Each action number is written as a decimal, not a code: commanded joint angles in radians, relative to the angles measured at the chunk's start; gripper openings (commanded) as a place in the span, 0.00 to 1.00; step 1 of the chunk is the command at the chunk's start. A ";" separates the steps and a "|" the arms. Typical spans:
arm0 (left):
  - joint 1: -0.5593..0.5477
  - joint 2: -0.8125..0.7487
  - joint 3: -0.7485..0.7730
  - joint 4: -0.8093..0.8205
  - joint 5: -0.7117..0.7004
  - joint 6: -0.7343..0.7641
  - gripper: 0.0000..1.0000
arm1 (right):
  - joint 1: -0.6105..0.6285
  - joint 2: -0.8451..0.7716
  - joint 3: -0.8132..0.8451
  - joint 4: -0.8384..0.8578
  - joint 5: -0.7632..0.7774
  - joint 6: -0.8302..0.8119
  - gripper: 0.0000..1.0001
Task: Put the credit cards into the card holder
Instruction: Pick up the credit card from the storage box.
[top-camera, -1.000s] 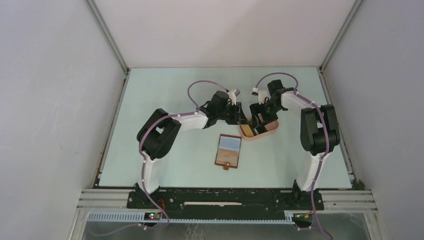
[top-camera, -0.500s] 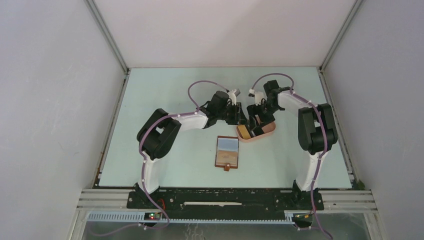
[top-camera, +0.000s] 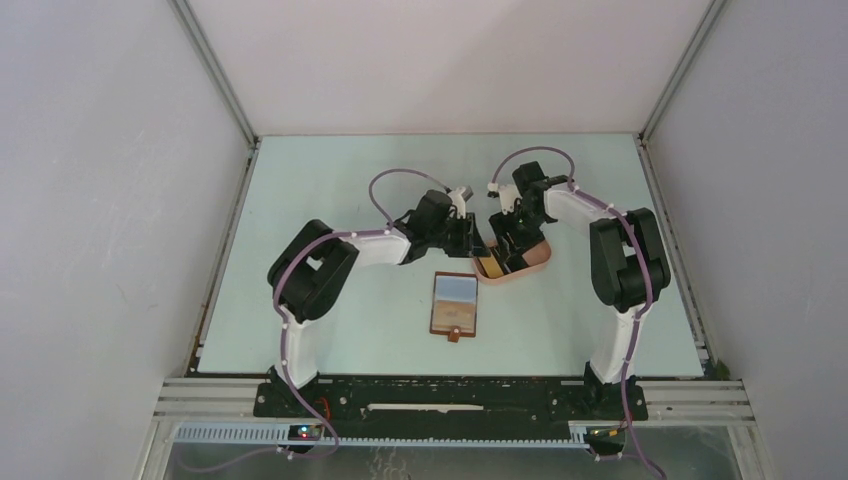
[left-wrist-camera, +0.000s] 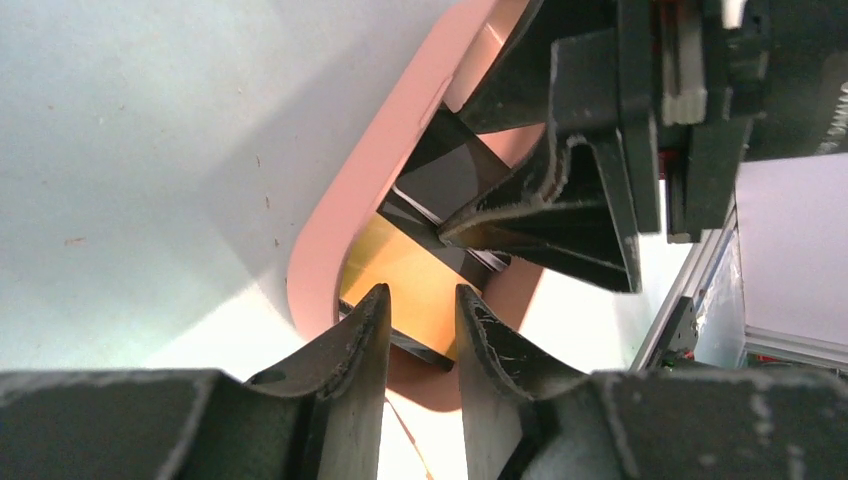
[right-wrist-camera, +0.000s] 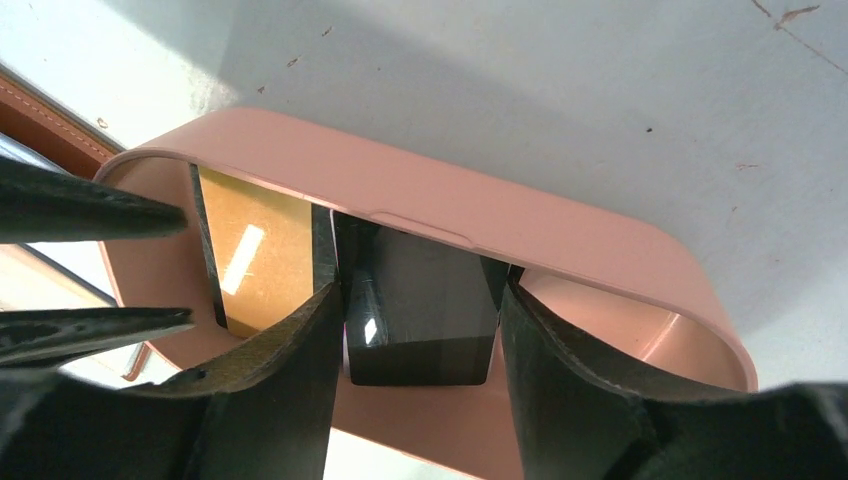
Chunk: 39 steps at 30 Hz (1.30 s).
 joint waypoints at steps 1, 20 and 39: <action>0.013 -0.106 -0.054 0.041 -0.022 0.010 0.35 | 0.001 0.019 -0.032 0.039 0.022 -0.005 0.59; 0.010 -0.133 -0.087 0.173 0.063 -0.133 0.35 | -0.175 0.015 -0.020 -0.002 -0.401 -0.011 0.39; -0.003 -0.033 0.020 0.188 0.068 -0.251 0.47 | -0.274 0.093 0.026 -0.070 -0.668 -0.021 0.39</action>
